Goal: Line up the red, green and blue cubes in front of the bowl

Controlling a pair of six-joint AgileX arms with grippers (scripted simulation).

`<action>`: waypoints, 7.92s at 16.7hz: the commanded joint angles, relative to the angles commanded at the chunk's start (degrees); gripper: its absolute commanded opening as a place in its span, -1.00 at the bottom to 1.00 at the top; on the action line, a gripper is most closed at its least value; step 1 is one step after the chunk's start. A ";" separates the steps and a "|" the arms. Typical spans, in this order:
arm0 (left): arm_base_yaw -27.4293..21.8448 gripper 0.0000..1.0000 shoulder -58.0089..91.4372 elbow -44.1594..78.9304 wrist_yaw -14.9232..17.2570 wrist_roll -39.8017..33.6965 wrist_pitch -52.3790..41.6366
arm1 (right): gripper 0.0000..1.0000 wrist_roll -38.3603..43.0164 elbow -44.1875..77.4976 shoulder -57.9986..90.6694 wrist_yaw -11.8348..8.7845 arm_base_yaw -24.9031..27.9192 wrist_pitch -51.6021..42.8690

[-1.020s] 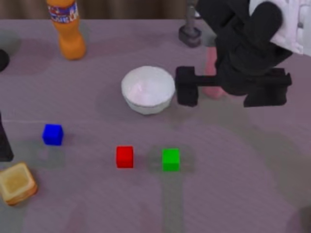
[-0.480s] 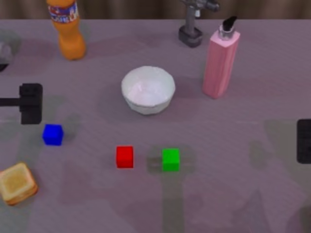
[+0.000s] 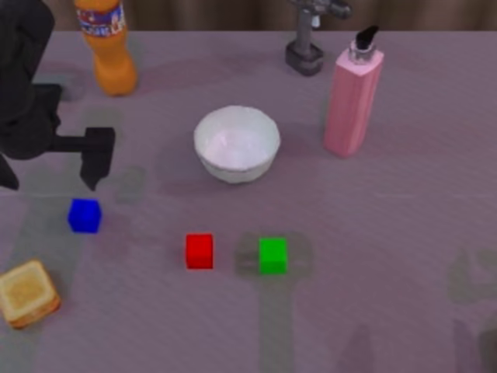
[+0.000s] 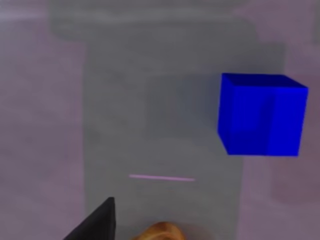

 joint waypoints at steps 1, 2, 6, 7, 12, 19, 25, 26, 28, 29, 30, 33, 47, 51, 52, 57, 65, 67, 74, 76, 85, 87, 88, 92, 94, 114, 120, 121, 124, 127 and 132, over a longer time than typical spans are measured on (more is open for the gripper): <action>-0.26 1.00 2.83 2.27 0.01 -0.13 -1.42 | 1.00 -0.90 -2.16 -3.58 -0.53 -1.11 2.92; -0.47 1.00 5.01 4.07 0.02 -0.24 -2.54 | 1.00 -1.67 -3.88 -6.57 -1.00 -2.06 5.55; -0.93 1.00 9.49 8.05 0.04 -0.47 -4.97 | 1.00 -3.25 -7.01 -12.59 -2.00 -4.03 11.24; -0.93 1.00 9.49 8.05 0.04 -0.47 -4.97 | 1.00 -3.25 -7.01 -12.59 -2.00 -4.03 11.24; -0.68 1.00 9.82 8.11 0.04 -0.44 -4.86 | 1.00 -3.25 -7.01 -12.59 -2.00 -4.03 11.24; -0.82 1.00 14.80 0.74 0.08 -0.29 7.88 | 1.00 -3.25 -7.01 -12.59 -2.00 -4.03 11.24; -0.83 1.00 16.29 -1.37 0.09 -0.28 11.26 | 1.00 -3.25 -7.01 -12.59 -2.00 -4.03 11.24; -0.83 0.85 16.29 -1.37 0.09 -0.28 11.26 | 1.00 -3.25 -7.01 -12.59 -2.00 -4.03 11.24; -0.83 0.55 16.29 -1.37 0.09 -0.28 11.26 | 1.00 -3.25 -7.01 -12.59 -2.00 -4.03 11.24; -0.83 0.40 16.29 -1.37 0.09 -0.28 11.26 | 1.00 -3.25 -7.01 -12.59 -2.00 -4.03 11.24; -0.83 0.25 16.29 -1.37 0.09 -0.28 11.26 | 1.00 -3.25 -7.01 -12.59 -2.00 -4.03 11.24; -0.83 -0.21 16.29 -1.37 0.09 -0.28 11.26 | 1.00 -3.25 -7.01 -12.59 -2.00 -4.03 11.24; -0.77 -1.00 14.97 -0.89 -0.03 -0.19 10.75 | 1.00 -3.25 -7.01 -12.59 -2.00 -4.03 11.24; -0.45 -1.00 13.48 1.90 -0.04 -0.27 6.50 | 1.00 -3.25 -7.01 -12.59 -2.00 -4.03 11.24; -0.27 -1.00 12.67 3.09 -0.05 -0.32 4.31 | 1.00 -3.25 -7.01 -12.59 -2.00 -4.03 11.24; 0.29 -1.00 9.25 7.62 -0.07 -0.35 -3.51 | 1.00 -3.25 -7.01 -12.59 -2.00 -4.03 11.24; -5.30 -1.00 14.08 13.95 -0.17 -5.70 -6.99 | 1.00 -3.25 -7.01 -12.59 -2.00 -4.03 11.24; -10.14 -1.00 18.38 20.80 -0.23 -10.89 -10.40 | 1.00 -3.25 -7.01 -12.59 -2.00 -4.03 11.24; -31.52 -1.00 35.33 54.13 -0.44 -33.54 -24.47 | 1.00 -3.25 -7.01 -12.59 -2.00 -4.03 11.24; -36.87 -1.00 38.97 61.34 -0.50 -39.16 -27.64 | 1.00 -3.25 -7.01 -12.59 -2.00 -4.03 11.24; -43.30 -1.00 42.97 68.79 -0.63 -45.93 -31.20 | 1.00 -3.25 -7.01 -12.59 -2.00 -4.03 11.24; -43.30 -1.00 42.71 67.84 -0.65 -45.86 -30.26 | 1.00 -3.25 -7.01 -12.59 -2.00 -4.03 11.24; -43.28 -1.00 42.48 66.46 -0.67 -45.85 -28.90 | 1.00 -3.25 -7.01 -12.59 -2.00 -4.03 11.24; -43.24 -1.00 41.53 56.47 -0.67 -45.96 -20.56 | 1.00 -3.25 -7.01 -12.59 -2.00 -4.03 11.24; -43.31 -1.00 41.14 51.70 -0.68 -45.99 -16.30 | 1.00 -3.25 -7.01 -12.59 -2.00 -4.03 11.24; -43.43 1.00 40.99 48.92 -0.70 -46.05 -13.53 | 1.00 -3.25 -7.01 -12.59 -2.00 -4.03 11.24; -43.43 1.00 40.99 48.92 -0.70 -46.05 -13.53 | 1.00 -3.25 -7.01 -12.59 -2.00 -4.03 11.24; -43.43 1.00 40.99 48.92 -0.70 -46.05 -13.53 | 1.00 -3.25 -7.01 -12.59 -2.00 -4.03 11.24; -43.38 1.00 41.13 49.89 -0.72 -46.06 -14.49 | 1.00 -3.25 -7.01 -12.59 -2.00 -4.03 11.24; -43.09 1.00 41.67 55.58 -0.71 -46.28 -19.76 | 1.00 -3.25 -7.01 -12.59 -2.00 -4.03 11.24; -42.51 1.00 42.09 66.08 -0.69 -46.30 -29.62 | 1.00 -3.25 -7.01 -12.59 -2.00 -4.03 11.24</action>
